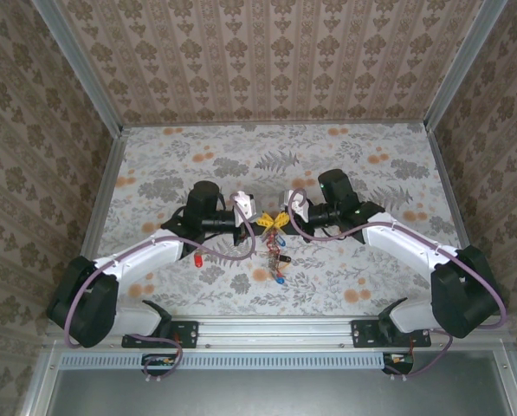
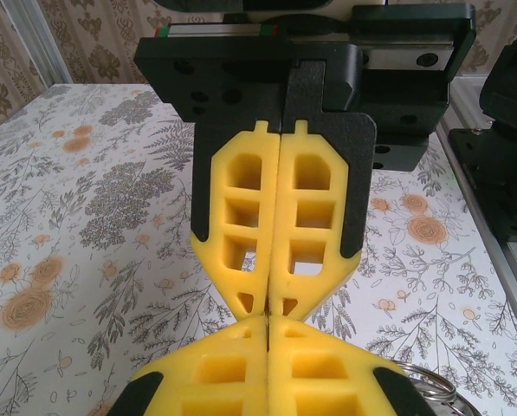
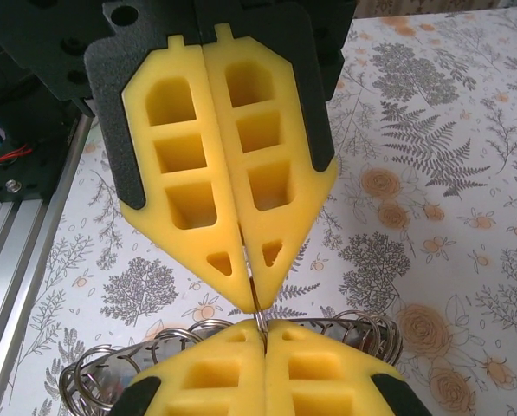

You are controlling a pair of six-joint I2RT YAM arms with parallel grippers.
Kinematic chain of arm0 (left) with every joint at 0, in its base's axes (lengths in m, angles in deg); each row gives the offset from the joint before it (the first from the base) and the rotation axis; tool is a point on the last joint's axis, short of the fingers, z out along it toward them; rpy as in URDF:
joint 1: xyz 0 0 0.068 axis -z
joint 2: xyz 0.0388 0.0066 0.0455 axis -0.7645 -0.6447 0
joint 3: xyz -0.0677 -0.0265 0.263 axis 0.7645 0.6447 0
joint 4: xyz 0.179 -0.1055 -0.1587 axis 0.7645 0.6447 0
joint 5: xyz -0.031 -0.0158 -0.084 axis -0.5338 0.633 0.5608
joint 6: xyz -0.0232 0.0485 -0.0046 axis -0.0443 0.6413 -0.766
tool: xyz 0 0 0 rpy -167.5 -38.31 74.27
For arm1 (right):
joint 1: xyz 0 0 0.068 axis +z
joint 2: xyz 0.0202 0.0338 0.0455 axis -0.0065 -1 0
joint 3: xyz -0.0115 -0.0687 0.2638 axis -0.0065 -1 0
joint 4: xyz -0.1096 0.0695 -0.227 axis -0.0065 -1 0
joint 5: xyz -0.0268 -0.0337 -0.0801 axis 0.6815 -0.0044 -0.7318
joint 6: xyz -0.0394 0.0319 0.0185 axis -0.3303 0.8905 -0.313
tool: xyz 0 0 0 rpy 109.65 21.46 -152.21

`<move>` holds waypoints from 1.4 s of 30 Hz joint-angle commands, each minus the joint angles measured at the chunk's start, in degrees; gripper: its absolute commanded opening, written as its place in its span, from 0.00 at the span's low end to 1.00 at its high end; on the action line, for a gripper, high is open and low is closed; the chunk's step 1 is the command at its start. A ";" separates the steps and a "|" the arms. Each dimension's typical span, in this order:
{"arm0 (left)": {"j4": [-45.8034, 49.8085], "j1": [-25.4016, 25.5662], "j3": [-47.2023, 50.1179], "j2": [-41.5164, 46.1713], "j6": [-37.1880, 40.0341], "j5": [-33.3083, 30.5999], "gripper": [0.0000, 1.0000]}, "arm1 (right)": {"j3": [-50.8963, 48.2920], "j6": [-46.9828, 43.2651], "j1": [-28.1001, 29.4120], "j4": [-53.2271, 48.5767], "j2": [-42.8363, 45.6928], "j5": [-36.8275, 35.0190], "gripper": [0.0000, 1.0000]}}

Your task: Put the keys on the keyring

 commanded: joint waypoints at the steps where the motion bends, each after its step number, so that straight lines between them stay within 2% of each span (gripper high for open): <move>1: 2.21 -0.41 -0.69 0.10 1.29 2.09 0.09 | 2.67 -1.06 -0.19 -1.22 0.79 -0.90 0.00; 3: 5.99 -0.45 -1.50 0.15 3.39 1.29 0.19 | 3.58 -2.39 -0.03 -3.83 0.99 -1.79 0.00; 8: 12.46 -0.56 -3.82 -0.18 6.87 -0.53 0.28 | 5.44 -4.61 0.68 -8.75 1.15 -3.82 0.00; 15: 12.79 -0.45 -6.10 -1.97 7.00 -0.15 0.29 | 6.29 -5.31 1.30 -10.47 1.28 -3.70 0.00; 27: 18.71 -0.01 -10.52 -5.91 10.78 0.08 0.28 | 6.87 -5.50 1.57 -10.74 1.61 -3.37 0.00; 29: 18.93 0.12 -10.88 -6.24 10.97 0.50 0.26 | 6.87 -5.41 1.57 -10.43 1.70 -2.93 0.00; 33: 19.63 0.34 -11.86 -7.19 11.47 1.18 0.10 | 6.69 -4.63 1.57 -9.26 1.98 -2.22 0.00; 34: 19.82 0.33 -12.07 -7.43 11.56 1.49 0.01 | 6.49 -4.31 1.57 -8.81 2.12 -2.01 0.00; 38: 15.58 0.17 -10.32 -6.92 9.52 1.76 0.00 | 5.21 -3.93 1.35 -9.25 3.00 -3.65 0.08; 42: 11.46 -0.19 -8.47 -6.62 6.77 2.36 0.00 | 1.86 -3.65 0.10 -9.08 5.23 -6.70 0.24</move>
